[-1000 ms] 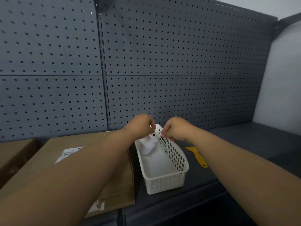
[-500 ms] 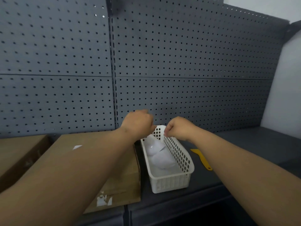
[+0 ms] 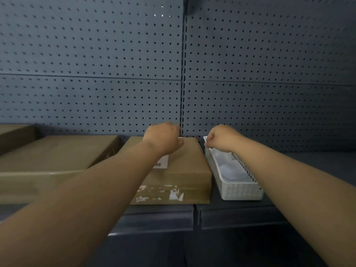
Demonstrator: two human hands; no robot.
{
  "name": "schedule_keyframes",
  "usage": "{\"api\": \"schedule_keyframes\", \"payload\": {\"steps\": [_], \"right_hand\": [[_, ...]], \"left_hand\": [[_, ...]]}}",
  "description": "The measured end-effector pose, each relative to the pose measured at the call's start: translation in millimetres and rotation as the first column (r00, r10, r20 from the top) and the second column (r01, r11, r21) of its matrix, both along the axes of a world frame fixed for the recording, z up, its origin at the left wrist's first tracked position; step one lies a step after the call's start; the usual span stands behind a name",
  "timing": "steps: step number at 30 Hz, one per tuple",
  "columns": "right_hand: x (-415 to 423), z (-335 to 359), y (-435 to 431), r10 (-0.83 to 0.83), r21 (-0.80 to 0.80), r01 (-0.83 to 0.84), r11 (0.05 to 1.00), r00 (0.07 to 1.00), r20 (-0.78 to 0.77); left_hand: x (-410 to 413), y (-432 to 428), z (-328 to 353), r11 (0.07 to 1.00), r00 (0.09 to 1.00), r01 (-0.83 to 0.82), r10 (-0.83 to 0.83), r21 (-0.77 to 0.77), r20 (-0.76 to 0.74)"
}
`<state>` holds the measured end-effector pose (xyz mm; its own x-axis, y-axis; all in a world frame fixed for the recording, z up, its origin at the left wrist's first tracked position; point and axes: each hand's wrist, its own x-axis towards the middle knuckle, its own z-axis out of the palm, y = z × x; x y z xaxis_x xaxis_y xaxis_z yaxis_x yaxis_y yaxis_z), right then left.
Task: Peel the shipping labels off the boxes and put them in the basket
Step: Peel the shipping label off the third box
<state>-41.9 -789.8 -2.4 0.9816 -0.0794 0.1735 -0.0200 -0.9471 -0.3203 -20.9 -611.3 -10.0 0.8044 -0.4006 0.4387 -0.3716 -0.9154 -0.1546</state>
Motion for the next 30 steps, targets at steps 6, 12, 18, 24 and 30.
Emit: {"api": "schedule_keyframes", "payload": {"steps": [6,12,18,24,30], "right_hand": [[-4,6,60,0.006,-0.006,-0.006,1.000,0.999,0.042],[-13,0,126,-0.039,0.014,0.039,0.999,0.998,0.038],[-26,-4,171,-0.118,0.027,0.117,0.993,0.993,0.016],[-34,-4,187,-0.175,0.021,0.174,0.984,0.984,0.017],[-28,-2,173,-0.181,0.037,0.180,0.983,0.983,0.028]], "left_hand": [[-16,65,-1,0.999,0.998,-0.045,0.044,0.017,0.049],[-29,135,-3,0.999,0.998,-0.050,0.051,-0.002,0.045],[-38,183,-6,1.000,1.000,-0.013,0.013,0.018,0.017],[-41,197,-6,0.999,0.999,0.049,-0.049,0.011,0.010],[-36,187,-8,0.996,0.996,0.084,-0.085,-0.035,-0.029]]}}
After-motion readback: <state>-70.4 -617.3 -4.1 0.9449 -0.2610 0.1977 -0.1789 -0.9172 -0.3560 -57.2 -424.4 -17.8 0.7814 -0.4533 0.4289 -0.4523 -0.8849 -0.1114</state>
